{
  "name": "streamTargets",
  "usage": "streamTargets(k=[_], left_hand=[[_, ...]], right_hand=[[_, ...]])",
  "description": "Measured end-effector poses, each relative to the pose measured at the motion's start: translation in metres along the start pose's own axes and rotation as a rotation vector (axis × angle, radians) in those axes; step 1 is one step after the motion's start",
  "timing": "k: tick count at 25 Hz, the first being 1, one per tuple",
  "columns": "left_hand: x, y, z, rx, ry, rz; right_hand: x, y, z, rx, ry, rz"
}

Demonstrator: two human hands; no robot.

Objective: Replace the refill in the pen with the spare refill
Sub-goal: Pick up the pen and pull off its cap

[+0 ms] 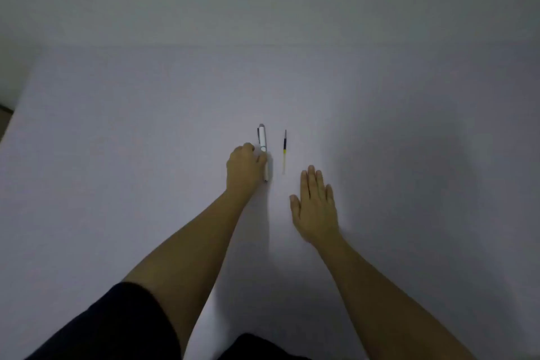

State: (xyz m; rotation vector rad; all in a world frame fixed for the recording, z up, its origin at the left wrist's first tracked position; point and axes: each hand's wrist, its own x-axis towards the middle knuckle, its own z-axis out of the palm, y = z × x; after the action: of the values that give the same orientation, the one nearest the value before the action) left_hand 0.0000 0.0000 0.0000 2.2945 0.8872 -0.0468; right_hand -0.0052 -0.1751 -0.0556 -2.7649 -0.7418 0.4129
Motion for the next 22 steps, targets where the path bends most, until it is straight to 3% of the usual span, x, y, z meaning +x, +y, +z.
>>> streamTargets(k=[3,10,14,22], left_hand=[[0.01,0.008,0.008,0.004,0.049,-0.044],[0.017,0.019,0.019,-0.027,0.065,-0.144],[0.009,0.016,0.009,-0.063,0.065,-0.105],[-0.031,0.001,-0.042,-0.137,-0.155,0.217]], right_hand=[[0.002,0.0,0.005,-0.069,0.159,0.001],[0.001,0.002,0.009,-0.078,0.155,0.003],[0.003,0.0,0.0,-0.02,0.14,-0.016],[0.033,-0.019,-0.094,0.931,0.052,0.2]])
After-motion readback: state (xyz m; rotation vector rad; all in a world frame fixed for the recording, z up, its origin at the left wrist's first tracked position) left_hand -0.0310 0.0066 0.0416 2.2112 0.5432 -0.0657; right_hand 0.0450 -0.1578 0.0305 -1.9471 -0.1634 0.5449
